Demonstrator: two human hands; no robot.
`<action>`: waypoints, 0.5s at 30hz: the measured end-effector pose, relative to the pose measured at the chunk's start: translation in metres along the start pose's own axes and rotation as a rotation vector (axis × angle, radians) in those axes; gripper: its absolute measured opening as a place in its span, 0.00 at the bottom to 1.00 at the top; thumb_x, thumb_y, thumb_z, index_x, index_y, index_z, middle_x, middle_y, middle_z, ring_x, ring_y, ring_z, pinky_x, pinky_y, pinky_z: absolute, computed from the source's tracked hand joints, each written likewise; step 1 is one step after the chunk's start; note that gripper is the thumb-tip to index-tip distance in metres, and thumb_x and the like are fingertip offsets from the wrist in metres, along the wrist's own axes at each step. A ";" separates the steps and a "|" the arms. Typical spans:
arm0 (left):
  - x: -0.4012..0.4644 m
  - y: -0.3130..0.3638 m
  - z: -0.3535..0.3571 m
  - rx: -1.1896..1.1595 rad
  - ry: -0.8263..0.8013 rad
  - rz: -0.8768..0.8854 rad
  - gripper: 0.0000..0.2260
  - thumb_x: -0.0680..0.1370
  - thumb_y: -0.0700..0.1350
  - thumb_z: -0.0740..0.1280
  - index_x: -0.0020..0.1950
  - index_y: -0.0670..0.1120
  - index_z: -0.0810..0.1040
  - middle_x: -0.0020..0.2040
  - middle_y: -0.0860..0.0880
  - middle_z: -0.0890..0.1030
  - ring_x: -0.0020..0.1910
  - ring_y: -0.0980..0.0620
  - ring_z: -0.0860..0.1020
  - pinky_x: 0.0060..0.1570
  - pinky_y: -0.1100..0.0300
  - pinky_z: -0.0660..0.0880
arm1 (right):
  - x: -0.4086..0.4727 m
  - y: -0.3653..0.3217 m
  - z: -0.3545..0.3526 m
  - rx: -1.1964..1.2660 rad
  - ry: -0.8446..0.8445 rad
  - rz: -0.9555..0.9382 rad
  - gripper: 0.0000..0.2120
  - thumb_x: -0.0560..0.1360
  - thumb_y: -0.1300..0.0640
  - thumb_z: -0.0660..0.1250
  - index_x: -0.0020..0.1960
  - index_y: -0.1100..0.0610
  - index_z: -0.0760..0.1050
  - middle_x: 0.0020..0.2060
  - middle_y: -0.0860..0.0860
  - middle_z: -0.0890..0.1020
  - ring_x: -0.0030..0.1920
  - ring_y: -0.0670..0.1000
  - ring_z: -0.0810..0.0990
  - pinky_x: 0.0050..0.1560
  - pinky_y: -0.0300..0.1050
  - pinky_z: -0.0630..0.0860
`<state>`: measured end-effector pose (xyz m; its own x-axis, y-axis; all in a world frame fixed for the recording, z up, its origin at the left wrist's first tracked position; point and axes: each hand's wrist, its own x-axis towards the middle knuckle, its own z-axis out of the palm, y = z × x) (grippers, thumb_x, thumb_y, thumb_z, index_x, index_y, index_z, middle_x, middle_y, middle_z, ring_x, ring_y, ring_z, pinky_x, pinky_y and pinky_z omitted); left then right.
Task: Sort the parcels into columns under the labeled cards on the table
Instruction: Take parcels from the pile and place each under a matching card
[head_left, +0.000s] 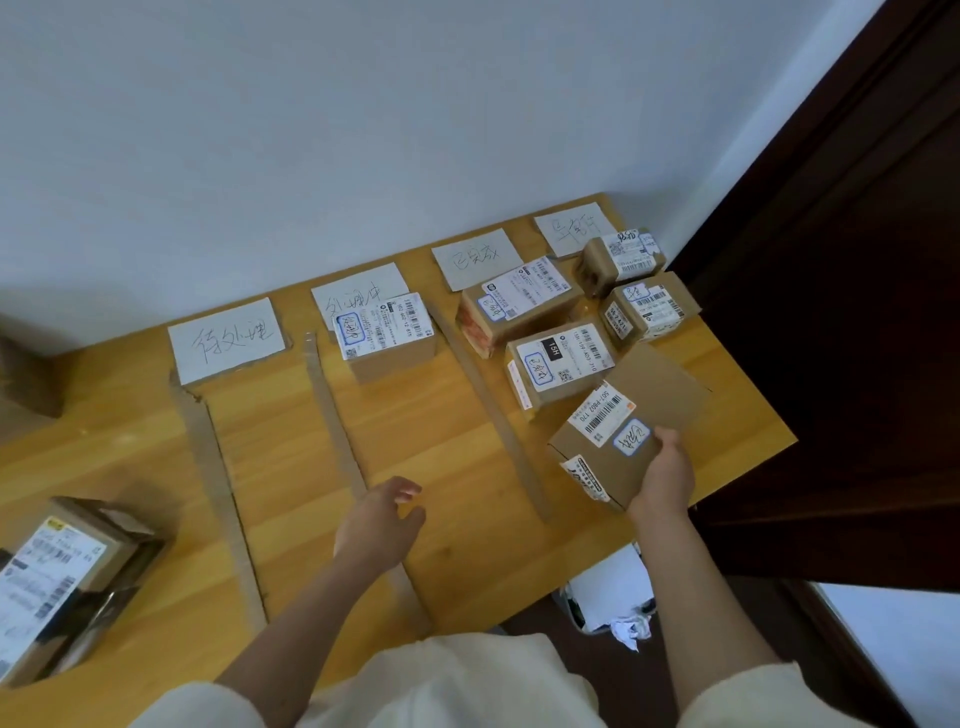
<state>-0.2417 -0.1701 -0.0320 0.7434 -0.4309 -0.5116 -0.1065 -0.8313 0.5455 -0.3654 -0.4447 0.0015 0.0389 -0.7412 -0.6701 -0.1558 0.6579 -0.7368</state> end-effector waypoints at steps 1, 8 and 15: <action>0.001 0.000 0.000 0.001 -0.002 -0.002 0.14 0.79 0.51 0.64 0.64 0.53 0.74 0.62 0.53 0.78 0.57 0.53 0.78 0.48 0.58 0.75 | 0.003 -0.003 0.004 -0.021 -0.026 -0.006 0.21 0.70 0.46 0.64 0.59 0.55 0.78 0.50 0.57 0.84 0.46 0.59 0.82 0.38 0.47 0.78; 0.005 -0.005 -0.003 -0.006 -0.005 -0.064 0.14 0.78 0.51 0.64 0.63 0.54 0.75 0.60 0.53 0.79 0.58 0.52 0.77 0.52 0.55 0.76 | 0.023 -0.040 0.034 -0.222 -0.127 -0.137 0.17 0.76 0.49 0.60 0.58 0.57 0.78 0.48 0.56 0.83 0.42 0.55 0.79 0.39 0.45 0.72; 0.007 -0.008 -0.004 0.012 -0.016 -0.081 0.13 0.78 0.50 0.64 0.63 0.53 0.75 0.60 0.53 0.79 0.56 0.52 0.78 0.50 0.57 0.76 | 0.042 -0.017 0.018 -0.209 0.031 -0.107 0.15 0.76 0.51 0.54 0.52 0.59 0.75 0.40 0.55 0.80 0.35 0.53 0.76 0.33 0.42 0.71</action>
<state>-0.2333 -0.1645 -0.0372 0.7393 -0.3672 -0.5644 -0.0542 -0.8680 0.4936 -0.3436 -0.4843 -0.0154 0.0366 -0.8109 -0.5840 -0.3533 0.5362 -0.7666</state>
